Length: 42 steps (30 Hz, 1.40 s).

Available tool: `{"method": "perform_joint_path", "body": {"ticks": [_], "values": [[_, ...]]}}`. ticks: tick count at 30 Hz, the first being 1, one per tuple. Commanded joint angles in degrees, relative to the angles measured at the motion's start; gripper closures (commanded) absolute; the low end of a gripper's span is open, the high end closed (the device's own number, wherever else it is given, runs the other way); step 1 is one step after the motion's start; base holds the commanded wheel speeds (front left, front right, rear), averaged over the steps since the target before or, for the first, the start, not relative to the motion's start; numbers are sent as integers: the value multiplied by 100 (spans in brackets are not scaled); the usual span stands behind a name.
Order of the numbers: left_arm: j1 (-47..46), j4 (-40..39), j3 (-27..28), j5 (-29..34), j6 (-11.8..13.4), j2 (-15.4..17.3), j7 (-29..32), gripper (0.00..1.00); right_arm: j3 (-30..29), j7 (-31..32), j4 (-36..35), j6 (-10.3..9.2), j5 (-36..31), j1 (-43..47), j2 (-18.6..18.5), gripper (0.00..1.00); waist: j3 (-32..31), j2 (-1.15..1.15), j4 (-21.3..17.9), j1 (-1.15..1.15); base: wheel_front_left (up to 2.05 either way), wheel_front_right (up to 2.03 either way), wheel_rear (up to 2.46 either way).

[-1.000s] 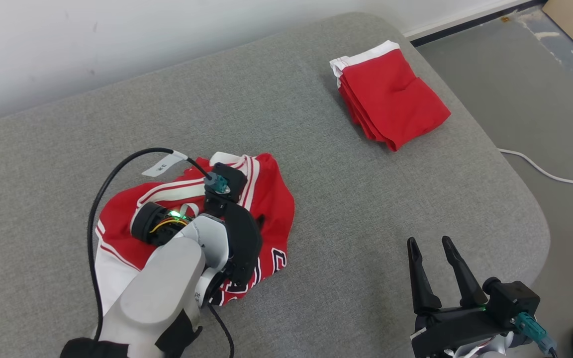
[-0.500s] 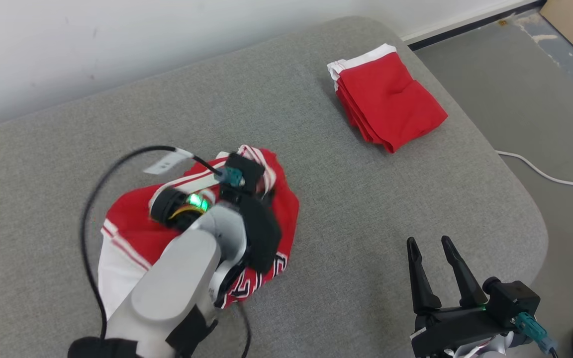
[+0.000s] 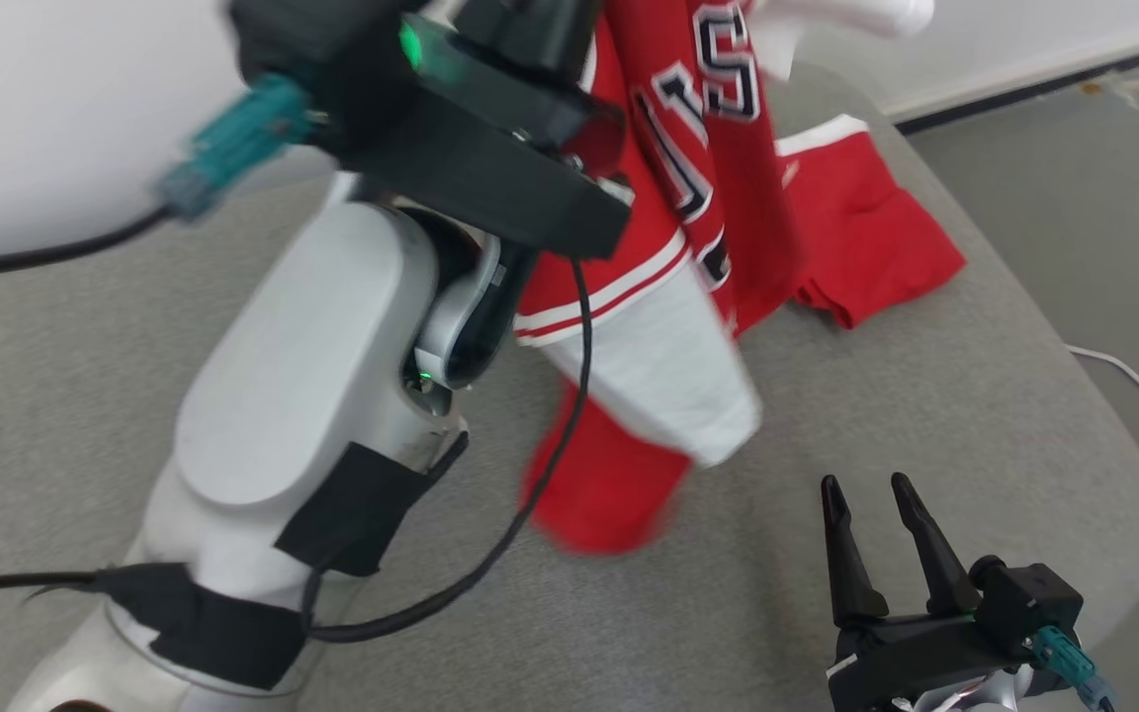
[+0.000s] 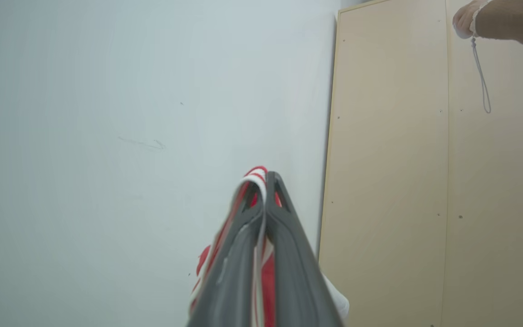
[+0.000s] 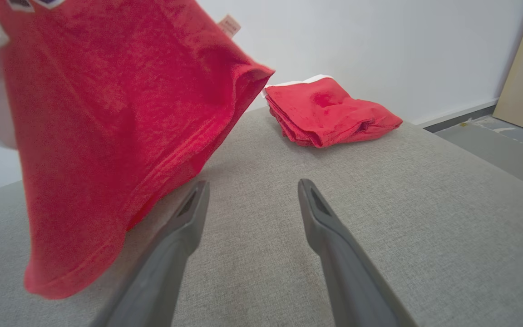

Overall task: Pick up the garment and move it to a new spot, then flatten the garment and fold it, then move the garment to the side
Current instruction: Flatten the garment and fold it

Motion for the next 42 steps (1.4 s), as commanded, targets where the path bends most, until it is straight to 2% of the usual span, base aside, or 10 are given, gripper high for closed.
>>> {"method": "perform_joint_path", "body": {"ticks": [1, 6, 12, 16, 20, 21, 22, 31, 36, 42], "values": [[48, -153, 140, -127, 118, 15, -76, 100, -16, -6, 1, -11, -43, 94, 2, 0, -149, 0, 342, 0, 0, 0, 0], [974, -549, 430, -259, 565, 398, 77, 100, -96, 37, -30, -11, -155, 162, 3, 0, -251, 0, 914, 0, 0, 0, 0], [3128, -217, 533, -541, 875, 1019, 245, 100, -84, 182, -181, -11, -275, 149, -1, 0, -229, 0, 1438, 0, 0, 0, 0], [3982, 326, 646, -833, 878, 1064, 99, 100, -99, 272, -298, -11, -366, 145, -1, 0, -221, 0, 1690, 0, 0, 0, 0], [4219, 797, 779, -1000, 844, 979, -126, 100, -58, 370, -368, -11, -393, 186, 2, 0, -257, 0, 1824, 0, 0, 0, 0], [4230, 863, 808, -1057, 815, 927, -180, 88, -56, 389, -381, -11, -390, 198, 1, 0, -269, 0, 1841, 0, 0, 0, 0], [4226, 913, 829, -1108, 757, 886, -225, 0, -50, 389, -398, -11, -398, 206, 0, 0, -278, 0, 1852, 0, 0, 0, 0], [4568, 913, 1171, -1396, 579, 800, -478, 0, -52, 491, -523, -11, -437, 271, 3, 0, -378, 0, 1757, 0, 0, 0, 0], [5004, 682, 758, -1403, 424, 822, 52, 0, -162, 530, -626, -11, -470, 342, 3, 0, -361, 0, 1743, 0, 0, 0, 0], [5073, 573, 163, -1294, 248, 622, 566, 0, -224, 530, -698, -11, -447, 324, 2, 0, -275, 0, 1767, 0, 0, 0, 0]]}}
